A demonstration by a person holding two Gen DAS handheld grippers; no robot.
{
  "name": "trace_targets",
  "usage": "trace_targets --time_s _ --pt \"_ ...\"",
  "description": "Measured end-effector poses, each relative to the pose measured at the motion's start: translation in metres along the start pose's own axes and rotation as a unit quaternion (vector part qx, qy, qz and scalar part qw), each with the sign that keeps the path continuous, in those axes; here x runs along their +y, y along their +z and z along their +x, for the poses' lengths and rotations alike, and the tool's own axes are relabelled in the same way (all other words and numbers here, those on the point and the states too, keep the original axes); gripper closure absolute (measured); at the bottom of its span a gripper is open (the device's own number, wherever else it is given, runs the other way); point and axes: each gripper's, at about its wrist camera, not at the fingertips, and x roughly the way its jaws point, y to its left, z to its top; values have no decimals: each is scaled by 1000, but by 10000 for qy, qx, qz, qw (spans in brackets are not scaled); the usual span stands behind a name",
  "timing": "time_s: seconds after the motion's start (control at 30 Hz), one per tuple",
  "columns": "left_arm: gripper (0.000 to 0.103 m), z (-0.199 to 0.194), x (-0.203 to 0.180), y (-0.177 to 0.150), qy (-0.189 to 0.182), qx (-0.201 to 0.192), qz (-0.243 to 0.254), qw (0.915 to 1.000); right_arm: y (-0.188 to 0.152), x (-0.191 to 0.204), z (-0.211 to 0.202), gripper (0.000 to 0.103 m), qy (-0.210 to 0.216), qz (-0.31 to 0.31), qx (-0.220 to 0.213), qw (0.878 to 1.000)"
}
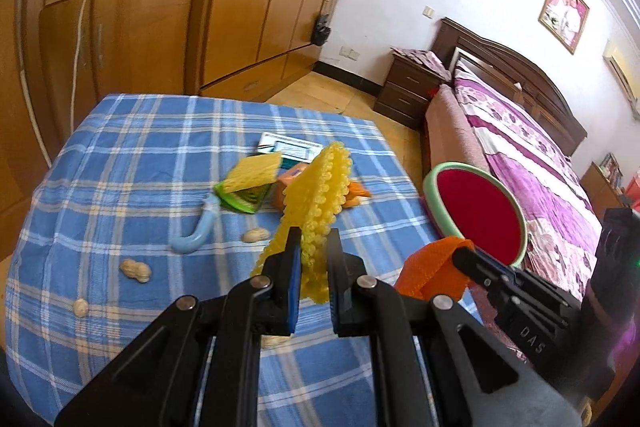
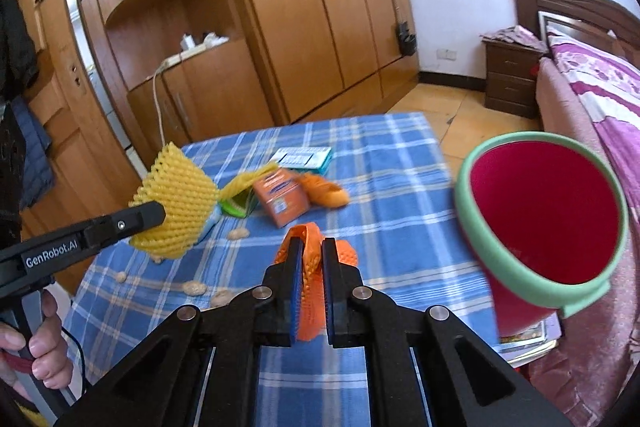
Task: Collect trash
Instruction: 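Grasp the orange mesh with the right tool while the left tool holds the yellow net, then carry the yellow net and orange mesh with both tools over the red bucket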
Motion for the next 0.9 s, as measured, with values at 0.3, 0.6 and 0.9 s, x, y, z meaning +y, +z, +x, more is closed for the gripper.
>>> trace_targets --time_s 0.3,0.6,0.9 --pt "93 8 -34 1 -189 83 254 9995 9 -34 -29 99 -256 206 -387 9987" --pt "93 17 -32 -9 -122 271 182 9994 1 -53 -37 90 -259 483 -372 9978" --pt "93 17 -16 -16 19 310 29 9995 -5 -45 -24 53 -202 573 -151 9980"
